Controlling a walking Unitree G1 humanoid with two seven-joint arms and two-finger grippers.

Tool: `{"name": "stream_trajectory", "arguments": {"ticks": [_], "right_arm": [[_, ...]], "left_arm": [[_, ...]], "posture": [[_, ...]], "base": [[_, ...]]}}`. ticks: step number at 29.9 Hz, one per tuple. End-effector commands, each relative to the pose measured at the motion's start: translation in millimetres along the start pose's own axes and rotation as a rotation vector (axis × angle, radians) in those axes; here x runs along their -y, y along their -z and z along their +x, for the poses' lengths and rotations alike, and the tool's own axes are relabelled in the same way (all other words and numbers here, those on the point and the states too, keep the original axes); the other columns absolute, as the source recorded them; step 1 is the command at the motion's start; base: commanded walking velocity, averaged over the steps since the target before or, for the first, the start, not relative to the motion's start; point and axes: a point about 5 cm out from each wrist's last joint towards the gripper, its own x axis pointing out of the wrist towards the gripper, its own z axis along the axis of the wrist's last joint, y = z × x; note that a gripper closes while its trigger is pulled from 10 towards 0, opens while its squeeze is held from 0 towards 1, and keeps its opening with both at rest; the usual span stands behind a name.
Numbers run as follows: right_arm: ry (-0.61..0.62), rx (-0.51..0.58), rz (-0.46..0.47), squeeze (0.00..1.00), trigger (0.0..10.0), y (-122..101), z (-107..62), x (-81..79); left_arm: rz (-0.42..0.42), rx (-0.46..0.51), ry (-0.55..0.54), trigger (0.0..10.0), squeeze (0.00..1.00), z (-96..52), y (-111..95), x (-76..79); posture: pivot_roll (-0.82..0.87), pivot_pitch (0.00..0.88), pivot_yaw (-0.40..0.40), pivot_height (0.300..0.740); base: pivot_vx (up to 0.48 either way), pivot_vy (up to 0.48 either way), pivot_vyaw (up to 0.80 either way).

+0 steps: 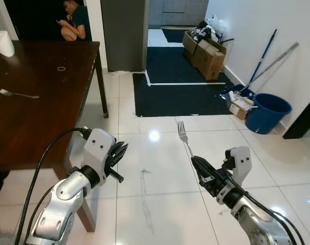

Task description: Setting the table

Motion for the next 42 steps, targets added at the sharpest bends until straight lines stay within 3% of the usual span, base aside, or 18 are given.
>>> {"name": "stream_trajectory", "arguments": {"ticks": [1,12,42], "right_arm": [[0.037,-0.001,-0.011,0.00,10.0,0,-4.3,5.4],[0.125,0.003,-0.019,0.00,10.0,-1,-7.7,17.6],[0.156,0.013,-0.008,0.00,10.0,-1,-5.7,20.1]], "left_arm": [[-0.003,-0.015,0.021,10.0,0.00,0.2,3,3.3],[-0.004,-0.014,0.030,10.0,0.00,1.5,3,3.4],[-0.001,-0.008,0.039,10.0,0.00,3.0,3,4.1]], "posture": [[0.07,0.091,0.046,0.740],[0.06,0.093,0.054,0.740],[0.06,0.085,0.056,0.740]], "base": [[0.480,0.000,0.00],[0.480,0.000,0.00],[0.480,0.000,0.00]]}}
